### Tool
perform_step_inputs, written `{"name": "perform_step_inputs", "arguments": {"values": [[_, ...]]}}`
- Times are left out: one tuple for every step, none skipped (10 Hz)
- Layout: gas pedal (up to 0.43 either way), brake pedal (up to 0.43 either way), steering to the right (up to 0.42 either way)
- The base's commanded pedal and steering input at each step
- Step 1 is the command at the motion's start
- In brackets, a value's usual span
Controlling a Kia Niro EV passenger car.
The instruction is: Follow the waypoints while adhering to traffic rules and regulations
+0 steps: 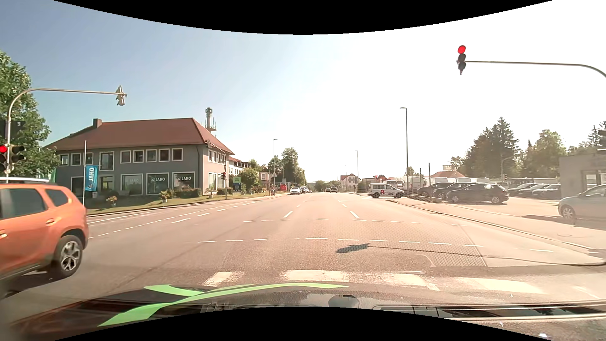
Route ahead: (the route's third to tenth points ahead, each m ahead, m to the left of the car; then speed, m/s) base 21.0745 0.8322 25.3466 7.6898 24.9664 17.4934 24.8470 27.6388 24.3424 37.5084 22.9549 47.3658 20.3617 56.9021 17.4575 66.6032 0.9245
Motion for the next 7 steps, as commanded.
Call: {"name": "perform_step_inputs", "arguments": {"values": [[0.000, 0.134, -0.005], [0.000, 0.134, -0.005], [0.000, 0.140, -0.005], [0.000, 0.140, -0.005], [0.000, 0.140, -0.005], [0.000, 0.140, -0.005], [0.000, 0.146, -0.005]]}}
